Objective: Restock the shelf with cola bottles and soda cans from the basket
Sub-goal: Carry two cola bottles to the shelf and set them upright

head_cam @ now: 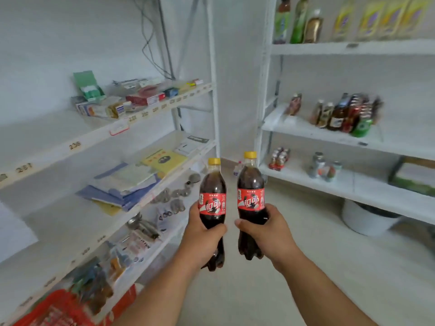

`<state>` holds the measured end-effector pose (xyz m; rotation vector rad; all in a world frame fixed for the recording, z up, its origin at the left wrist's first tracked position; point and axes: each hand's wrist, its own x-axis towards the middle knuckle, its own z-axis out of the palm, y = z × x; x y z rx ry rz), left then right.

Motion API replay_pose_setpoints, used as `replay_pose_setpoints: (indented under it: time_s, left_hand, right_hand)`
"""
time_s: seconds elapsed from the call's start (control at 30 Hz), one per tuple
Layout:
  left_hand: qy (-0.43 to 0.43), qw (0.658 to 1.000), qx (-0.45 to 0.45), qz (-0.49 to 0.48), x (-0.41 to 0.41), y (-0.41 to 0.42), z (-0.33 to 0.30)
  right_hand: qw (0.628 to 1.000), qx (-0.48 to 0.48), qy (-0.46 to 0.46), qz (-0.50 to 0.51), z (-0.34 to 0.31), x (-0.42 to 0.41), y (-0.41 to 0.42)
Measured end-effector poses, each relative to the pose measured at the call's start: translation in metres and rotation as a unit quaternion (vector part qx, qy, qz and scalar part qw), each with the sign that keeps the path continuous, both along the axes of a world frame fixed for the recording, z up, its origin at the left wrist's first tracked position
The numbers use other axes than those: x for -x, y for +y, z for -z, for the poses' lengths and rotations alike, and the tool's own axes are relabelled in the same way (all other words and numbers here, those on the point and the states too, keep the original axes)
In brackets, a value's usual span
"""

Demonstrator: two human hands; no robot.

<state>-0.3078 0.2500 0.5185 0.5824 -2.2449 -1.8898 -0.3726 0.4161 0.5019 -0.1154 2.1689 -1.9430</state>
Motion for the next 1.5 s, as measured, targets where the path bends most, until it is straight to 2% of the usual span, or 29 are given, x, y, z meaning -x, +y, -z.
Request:
replay_pose_setpoints:
  time_s: [0.33,0.83,1.1,1.5]
  left_hand:
    - [-0.005,0.992,0.053,0.113,0.127,0.169,-0.017]
    - [0.026,0.961,0.014,0.275,0.310,0.319,-0.012]
    - [0.043,0.944,0.009,0.326,0.385,0.391,-0.013]
    - [0.036,0.956,0.030,0.291,0.488,0.559,-0.003]
  right_hand:
    - [0.980,-0.028,0.024,0.193,-0.015,0.068,0.188]
    - [0.925,-0.077,0.019,0.372,-0.015,0.181,0.335]
    - [0.915,-0.070,0.016,0.397,-0.015,0.244,0.396]
    - [0.928,-0.084,0.021,0.361,-0.003,0.359,0.566]
